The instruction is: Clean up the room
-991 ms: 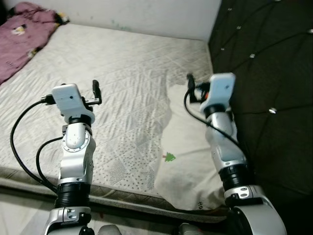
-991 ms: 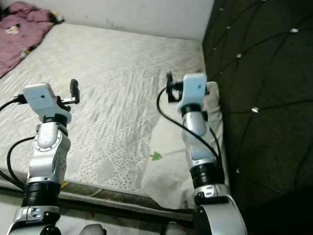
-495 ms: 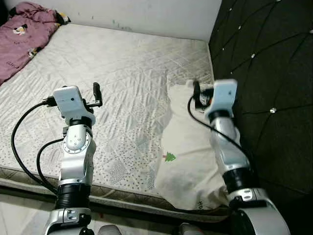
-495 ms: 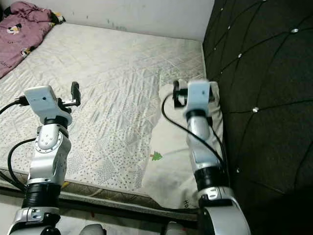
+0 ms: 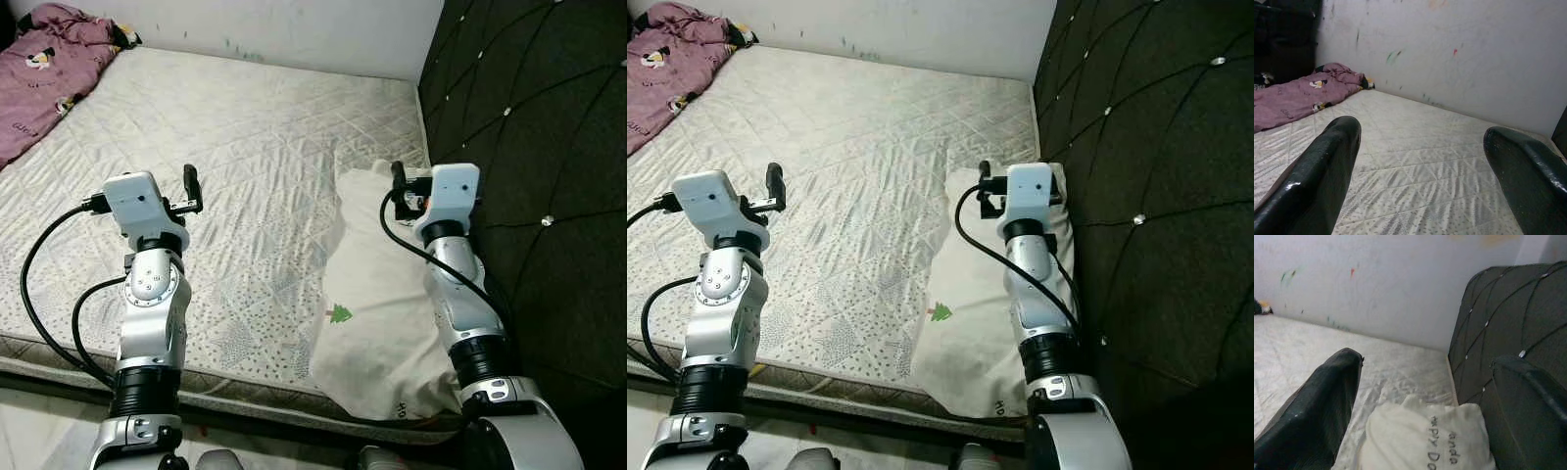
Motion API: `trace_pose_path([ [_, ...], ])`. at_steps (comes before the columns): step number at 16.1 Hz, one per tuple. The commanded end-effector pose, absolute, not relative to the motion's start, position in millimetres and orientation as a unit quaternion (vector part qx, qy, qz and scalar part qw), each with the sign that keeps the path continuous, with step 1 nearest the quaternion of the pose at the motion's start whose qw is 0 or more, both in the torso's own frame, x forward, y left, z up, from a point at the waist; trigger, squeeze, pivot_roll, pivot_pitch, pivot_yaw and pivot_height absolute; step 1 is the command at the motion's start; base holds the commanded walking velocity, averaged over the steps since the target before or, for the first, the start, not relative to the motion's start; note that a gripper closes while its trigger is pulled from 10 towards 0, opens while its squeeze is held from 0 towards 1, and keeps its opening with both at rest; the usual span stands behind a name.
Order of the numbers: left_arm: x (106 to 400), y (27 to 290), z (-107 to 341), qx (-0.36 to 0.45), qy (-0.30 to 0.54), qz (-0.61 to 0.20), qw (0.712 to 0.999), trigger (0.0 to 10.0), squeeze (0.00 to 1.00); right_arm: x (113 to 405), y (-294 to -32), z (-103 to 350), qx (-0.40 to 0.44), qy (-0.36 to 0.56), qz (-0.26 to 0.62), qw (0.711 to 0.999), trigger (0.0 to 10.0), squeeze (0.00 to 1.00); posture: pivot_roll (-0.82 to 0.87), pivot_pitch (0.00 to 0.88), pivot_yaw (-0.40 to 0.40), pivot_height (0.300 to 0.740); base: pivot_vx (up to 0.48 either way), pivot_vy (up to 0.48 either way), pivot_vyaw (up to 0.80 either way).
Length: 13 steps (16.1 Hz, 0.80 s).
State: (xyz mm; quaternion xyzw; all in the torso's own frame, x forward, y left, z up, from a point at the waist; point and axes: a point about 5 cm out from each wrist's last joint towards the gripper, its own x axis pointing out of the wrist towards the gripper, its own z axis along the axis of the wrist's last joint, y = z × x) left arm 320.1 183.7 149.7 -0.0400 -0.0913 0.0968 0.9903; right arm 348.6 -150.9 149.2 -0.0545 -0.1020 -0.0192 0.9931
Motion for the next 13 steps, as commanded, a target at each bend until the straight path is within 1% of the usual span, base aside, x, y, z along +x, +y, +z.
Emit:
trace_pose_path([
  [1,323.8,181.7,153.4,-0.047,-0.094,0.092,0.990,10.0,0.00,351.9,-154.0,173.9,-0.049,-0.148,-0.030,0.987,10.0,0.00,0.02,0.000,-0.020,0.740,0.000,0.000,0.00],
  [3,325.0,181.4,154.2,-0.053,-0.093,0.092,0.990,10.0,0.00,351.8,-156.8,181.4,-0.051,-0.163,-0.038,0.985,10.0,0.00,0.02,0.000,-0.018,0.740,0.000,0.000,0.00],
  [7,327.6,182.9,157.9,-0.041,-0.101,0.092,0.990,10.0,0.00,351.1,-157.4,192.2,-0.063,-0.186,-0.043,0.980,10.0,0.00,0.01,0.000,-0.014,0.740,0.000,0.000,0.00],
  [8,328.1,183.0,157.7,-0.041,-0.101,0.091,0.990,10.0,0.00,351.6,-157.4,191.1,-0.063,-0.183,-0.043,0.980,10.0,0.00,0.01,0.000,-0.015,0.740,0.000,0.000,0.00],
  [9,328.8,184.3,154.6,-0.042,-0.095,0.093,0.990,10.0,0.00,352.8,-160.2,176.1,-0.061,-0.141,-0.050,0.987,10.0,0.00,0.01,0.000,-0.019,0.740,0.000,0.000,0.00],
  [10,328.1,185.0,152.9,-0.043,-0.090,0.094,0.991,10.0,0.00,351.6,-163.7,164.7,-0.062,-0.113,-0.056,0.990,10.0,0.00,0.02,0.000,-0.021,0.740,0.000,0.000,-0.58],
  [11,326.7,186.1,151.9,-0.044,-0.090,0.095,0.990,10.0,0.00,349.8,-165.5,161.4,-0.061,-0.109,-0.058,0.990,10.0,0.00,0.02,0.000,-0.021,0.740,0.000,0.240,-0.80],
  [13,325.3,186.1,149.9,-0.040,-0.088,0.093,0.991,10.0,0.00,347.9,-165.4,157.8,-0.062,-0.105,-0.058,0.991,10.0,0.00,0.02,0.000,-0.019,0.740,0.000,0.465,-0.80],
])
